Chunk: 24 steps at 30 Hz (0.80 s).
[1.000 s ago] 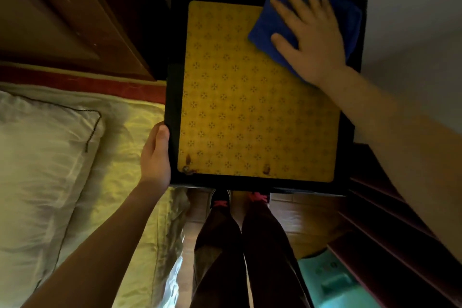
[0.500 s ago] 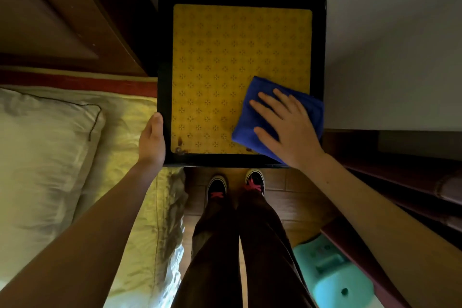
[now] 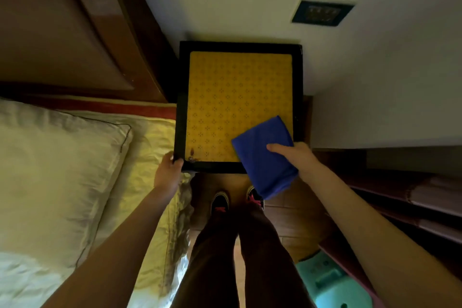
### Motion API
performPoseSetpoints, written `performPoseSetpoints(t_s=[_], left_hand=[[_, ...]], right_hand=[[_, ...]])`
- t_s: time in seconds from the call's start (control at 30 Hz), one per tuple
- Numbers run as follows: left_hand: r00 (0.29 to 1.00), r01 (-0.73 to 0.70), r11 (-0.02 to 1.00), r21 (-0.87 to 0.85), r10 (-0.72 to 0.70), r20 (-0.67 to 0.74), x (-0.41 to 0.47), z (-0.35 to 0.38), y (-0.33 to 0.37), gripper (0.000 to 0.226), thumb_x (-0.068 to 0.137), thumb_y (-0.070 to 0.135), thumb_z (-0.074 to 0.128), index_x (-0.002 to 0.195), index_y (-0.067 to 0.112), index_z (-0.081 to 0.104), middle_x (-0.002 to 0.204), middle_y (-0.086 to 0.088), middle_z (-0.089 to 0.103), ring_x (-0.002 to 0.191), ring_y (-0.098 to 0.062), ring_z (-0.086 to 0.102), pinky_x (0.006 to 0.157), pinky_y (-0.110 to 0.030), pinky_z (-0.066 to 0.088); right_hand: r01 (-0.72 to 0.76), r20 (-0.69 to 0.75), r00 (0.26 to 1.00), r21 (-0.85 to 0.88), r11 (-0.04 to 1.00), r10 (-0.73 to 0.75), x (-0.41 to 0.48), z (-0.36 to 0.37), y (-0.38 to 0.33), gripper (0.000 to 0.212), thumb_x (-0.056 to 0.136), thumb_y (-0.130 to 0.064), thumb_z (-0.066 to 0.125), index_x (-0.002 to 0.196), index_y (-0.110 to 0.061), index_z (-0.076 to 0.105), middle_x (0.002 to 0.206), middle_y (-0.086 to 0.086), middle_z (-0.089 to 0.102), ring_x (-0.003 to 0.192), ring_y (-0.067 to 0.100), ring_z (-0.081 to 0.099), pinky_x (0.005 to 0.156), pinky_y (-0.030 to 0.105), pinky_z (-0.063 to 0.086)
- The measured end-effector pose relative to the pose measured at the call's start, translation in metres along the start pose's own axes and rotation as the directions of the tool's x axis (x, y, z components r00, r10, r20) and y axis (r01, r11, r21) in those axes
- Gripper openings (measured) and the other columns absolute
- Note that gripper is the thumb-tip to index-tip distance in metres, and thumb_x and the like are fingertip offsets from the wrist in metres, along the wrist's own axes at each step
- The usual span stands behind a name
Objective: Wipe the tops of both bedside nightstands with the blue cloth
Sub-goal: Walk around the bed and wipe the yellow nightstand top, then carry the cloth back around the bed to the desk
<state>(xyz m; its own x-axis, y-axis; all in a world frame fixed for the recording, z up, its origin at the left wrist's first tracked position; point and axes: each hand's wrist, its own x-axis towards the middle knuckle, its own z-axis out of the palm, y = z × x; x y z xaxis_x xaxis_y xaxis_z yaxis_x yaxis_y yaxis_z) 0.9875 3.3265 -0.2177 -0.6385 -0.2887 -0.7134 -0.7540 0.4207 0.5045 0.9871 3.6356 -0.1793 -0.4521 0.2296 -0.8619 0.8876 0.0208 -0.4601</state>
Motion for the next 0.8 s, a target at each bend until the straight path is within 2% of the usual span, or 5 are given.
performPoseSetpoints(t_s=[0.13,0.27,0.47,0.63,0.8], left_hand=[[0.998,-0.026,0.996,-0.084,0.031,0.051,-0.064,-0.041,0.018,0.029,0.097,0.024,0.047,0.115,0.006,0.059,0.114,-0.023,0.063,0.109,-0.041,0.058,0.093,-0.049,0.045],[0.98,-0.151,0.974,-0.17,0.17,0.101,-0.143,-0.098,0.043,0.021,0.099,0.022,0.046,0.108,0.013,0.063,0.103,-0.008,0.067,0.098,-0.028,0.063,0.082,-0.039,0.048],[0.951,-0.31,0.901,-0.302,0.295,-0.094,-0.249,-0.175,0.041,0.024,0.101,0.018,0.042,0.097,0.022,0.066,0.094,-0.006,0.07,0.086,-0.019,0.066,0.073,-0.029,0.05],[0.928,-0.296,0.84,-0.455,0.141,-0.344,-0.302,-0.186,-0.01,0.024,0.1,0.015,0.043,0.095,0.017,0.067,0.09,-0.007,0.07,0.082,-0.021,0.064,0.075,-0.034,0.049],[0.871,-0.178,0.748,-0.64,-0.183,-0.456,-0.355,-0.141,-0.088,0.022,0.097,0.019,0.047,0.092,0.016,0.068,0.092,-0.008,0.072,0.085,-0.025,0.066,0.074,-0.032,0.049]], right_hand=[[0.03,0.029,0.999,0.229,0.973,-0.037,-0.074,0.01,-0.01,0.044,0.079,-0.024,0.079,0.116,-0.007,0.062,0.119,0.016,0.066,0.099,0.032,0.066,0.089,0.048,0.054],[0.229,0.045,0.968,0.248,0.941,-0.248,-0.157,0.009,-0.038,0.016,0.087,-0.024,0.07,0.102,-0.025,0.062,0.102,0.0,0.069,0.086,0.017,0.069,0.067,0.031,0.055],[0.496,0.15,0.851,0.086,0.864,-0.504,-0.255,0.017,-0.071,0.016,0.09,-0.024,0.067,0.105,-0.027,0.061,0.099,-0.009,0.065,0.087,0.012,0.064,0.065,0.025,0.048],[0.691,0.313,0.721,-0.256,0.676,-0.619,-0.27,0.034,-0.072,0.011,0.086,-0.026,0.073,0.091,-0.026,0.063,0.089,-0.012,0.064,0.077,0.002,0.06,0.061,0.022,0.047],[0.733,0.534,0.68,-0.506,0.453,-0.503,-0.26,0.039,-0.055,0.017,0.086,-0.026,0.071,0.092,-0.01,0.067,0.085,0.001,0.068,0.078,0.018,0.064,0.067,0.036,0.055]])
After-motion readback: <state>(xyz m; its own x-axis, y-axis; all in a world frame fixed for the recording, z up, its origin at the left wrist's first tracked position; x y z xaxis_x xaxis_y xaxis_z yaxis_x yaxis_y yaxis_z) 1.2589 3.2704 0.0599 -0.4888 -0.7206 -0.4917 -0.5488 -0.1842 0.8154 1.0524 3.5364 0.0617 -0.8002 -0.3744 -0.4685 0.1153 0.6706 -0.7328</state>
